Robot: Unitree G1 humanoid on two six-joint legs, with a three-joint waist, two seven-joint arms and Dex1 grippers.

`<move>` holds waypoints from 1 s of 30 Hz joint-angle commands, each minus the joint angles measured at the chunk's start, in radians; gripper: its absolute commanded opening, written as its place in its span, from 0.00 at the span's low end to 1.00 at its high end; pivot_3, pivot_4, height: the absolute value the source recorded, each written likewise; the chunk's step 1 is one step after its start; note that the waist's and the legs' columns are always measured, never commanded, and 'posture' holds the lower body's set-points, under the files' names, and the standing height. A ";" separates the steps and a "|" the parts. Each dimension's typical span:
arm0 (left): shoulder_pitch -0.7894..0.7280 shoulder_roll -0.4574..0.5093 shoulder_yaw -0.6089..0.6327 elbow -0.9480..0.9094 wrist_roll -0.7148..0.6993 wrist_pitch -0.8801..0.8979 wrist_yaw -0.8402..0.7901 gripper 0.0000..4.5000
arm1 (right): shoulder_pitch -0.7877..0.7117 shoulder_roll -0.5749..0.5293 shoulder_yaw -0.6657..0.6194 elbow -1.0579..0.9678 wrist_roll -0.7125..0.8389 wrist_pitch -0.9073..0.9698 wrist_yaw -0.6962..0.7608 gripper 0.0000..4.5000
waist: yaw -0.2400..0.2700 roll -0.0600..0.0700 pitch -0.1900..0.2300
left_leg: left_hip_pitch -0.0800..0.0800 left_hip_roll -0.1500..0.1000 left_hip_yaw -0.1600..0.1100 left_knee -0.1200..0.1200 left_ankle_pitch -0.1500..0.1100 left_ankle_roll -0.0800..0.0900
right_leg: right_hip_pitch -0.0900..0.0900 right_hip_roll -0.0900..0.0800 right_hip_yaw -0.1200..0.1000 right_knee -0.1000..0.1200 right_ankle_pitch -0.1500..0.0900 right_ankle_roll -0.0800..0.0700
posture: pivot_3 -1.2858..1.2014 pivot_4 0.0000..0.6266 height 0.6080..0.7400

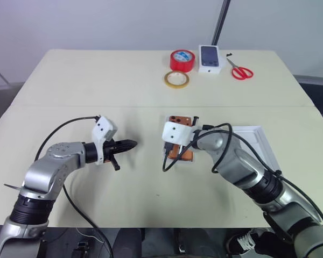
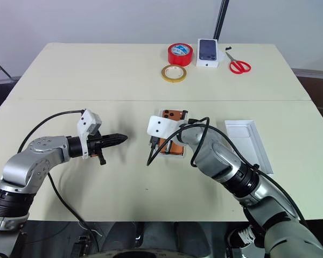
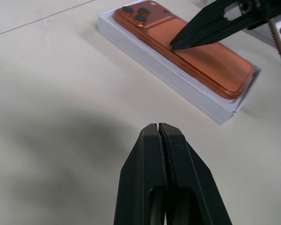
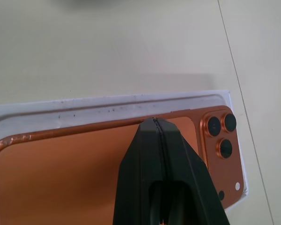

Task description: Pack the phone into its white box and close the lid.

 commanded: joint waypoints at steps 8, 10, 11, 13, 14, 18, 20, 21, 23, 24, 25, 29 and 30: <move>0.050 0.068 0.007 -0.066 0.020 -0.104 -0.127 0.01 | -0.068 0.064 0.026 0.005 -0.009 0.047 0.043 0.00 | -0.006 0.000 0.000 | 0.000 0.001 0.000 -0.001 0.000 0.000 | -0.001 0.001 0.000 0.000 0.000 0.000 | 0.52 0.24 1.00; 0.060 0.081 0.007 -0.056 0.036 -0.132 -0.142 0.01 | -0.090 0.072 0.038 0.019 -0.004 0.058 0.062 0.00 | -0.006 0.000 0.000 | 0.000 0.001 0.000 -0.001 0.000 0.000 | -0.001 0.001 0.000 0.000 0.000 0.000 | 0.52 0.24 1.00; 0.064 0.087 0.008 -0.047 0.045 -0.142 -0.146 0.01 | -0.104 0.077 0.049 0.036 -0.006 0.059 0.071 0.00 | -0.006 0.000 0.000 | 0.000 0.001 0.000 -0.001 0.000 0.000 | -0.001 0.001 0.000 0.000 0.000 0.000 | 0.52 0.24 1.00; 0.069 0.092 0.010 -0.034 0.057 -0.154 -0.147 0.01 | -0.131 0.071 0.081 0.068 -0.025 0.047 0.089 0.00 | -0.005 0.001 0.000 | 0.000 0.001 0.001 -0.001 0.000 0.000 | -0.001 0.001 0.000 0.000 0.000 0.000 | 0.52 0.24 1.00; 0.071 0.091 0.012 -0.032 0.060 -0.157 -0.146 0.01 | -0.138 0.067 0.092 0.079 -0.031 0.043 0.095 0.00 | -0.004 0.000 0.000 | 0.000 0.001 0.001 -0.001 0.000 0.000 | -0.001 0.001 0.000 0.000 0.000 0.000 | 0.52 0.24 1.00; 0.085 0.086 0.020 -0.041 0.061 -0.159 -0.138 0.01 | -0.154 0.033 0.130 0.106 -0.081 0.021 0.111 0.00 | 0.000 0.000 0.000 | 0.000 0.001 0.001 0.000 0.000 0.000 | -0.001 0.000 0.000 0.000 0.000 0.000 | 0.52 0.24 1.00; 0.094 0.086 0.025 -0.046 0.061 -0.159 -0.135 0.01 | -0.145 0.016 0.127 0.091 -0.091 0.024 0.127 0.00 | 0.001 0.000 0.000 | 0.000 0.000 0.000 0.000 0.000 0.000 | -0.001 0.000 0.000 0.000 0.000 0.000 | 0.52 0.24 1.00; 0.099 0.086 0.028 -0.047 0.062 -0.159 -0.133 0.01 | -0.138 0.005 0.125 0.074 -0.095 0.027 0.136 0.00 | 0.001 0.001 0.000 | 0.000 0.000 0.000 0.000 0.000 0.000 | -0.001 0.000 0.000 0.000 0.000 0.000 | 0.52 0.24 1.00; 0.107 0.086 0.031 -0.052 0.063 -0.159 -0.130 0.01 | -0.121 -0.005 0.106 0.039 -0.092 0.031 0.143 0.00 | 0.003 0.001 0.000 | 0.000 0.000 0.000 0.000 0.000 0.000 | -0.001 0.000 0.000 0.000 0.000 0.000 | 0.52 0.24 1.00; 0.108 0.085 0.032 -0.053 0.063 -0.159 -0.129 0.01 | -0.112 0.007 0.081 0.020 -0.077 0.036 0.136 0.00 | 0.004 0.000 0.000 | 0.000 0.000 0.000 0.000 0.000 0.000 | -0.001 0.000 0.000 0.000 0.000 0.000 | 0.52 0.24 1.00; 0.110 0.085 0.033 -0.056 0.062 -0.157 -0.128 0.01 | -0.105 0.025 0.052 -0.001 -0.057 0.058 0.134 0.00 | 0.004 0.000 0.000 | 0.000 0.000 0.000 0.000 0.000 0.000 | -0.001 0.000 0.000 0.000 0.000 0.000 | 0.52 0.24 1.00; 0.109 0.082 0.034 -0.062 0.057 -0.153 -0.123 0.01 | -0.088 0.056 -0.064 -0.085 -0.004 0.120 0.125 0.00 | -0.003 0.001 0.000 | 0.000 0.001 0.000 -0.001 0.000 0.000 | -0.001 0.000 0.000 0.001 0.000 0.000 | 0.52 0.24 1.00; 0.106 0.081 0.033 -0.061 0.056 -0.152 -0.122 0.01 | -0.083 0.042 -0.083 -0.106 0.006 0.136 0.132 0.00 | -0.002 0.001 0.000 | 0.000 0.001 0.000 -0.001 0.000 0.000 | -0.001 0.000 0.000 0.001 0.000 0.000 | 0.52 0.24 1.00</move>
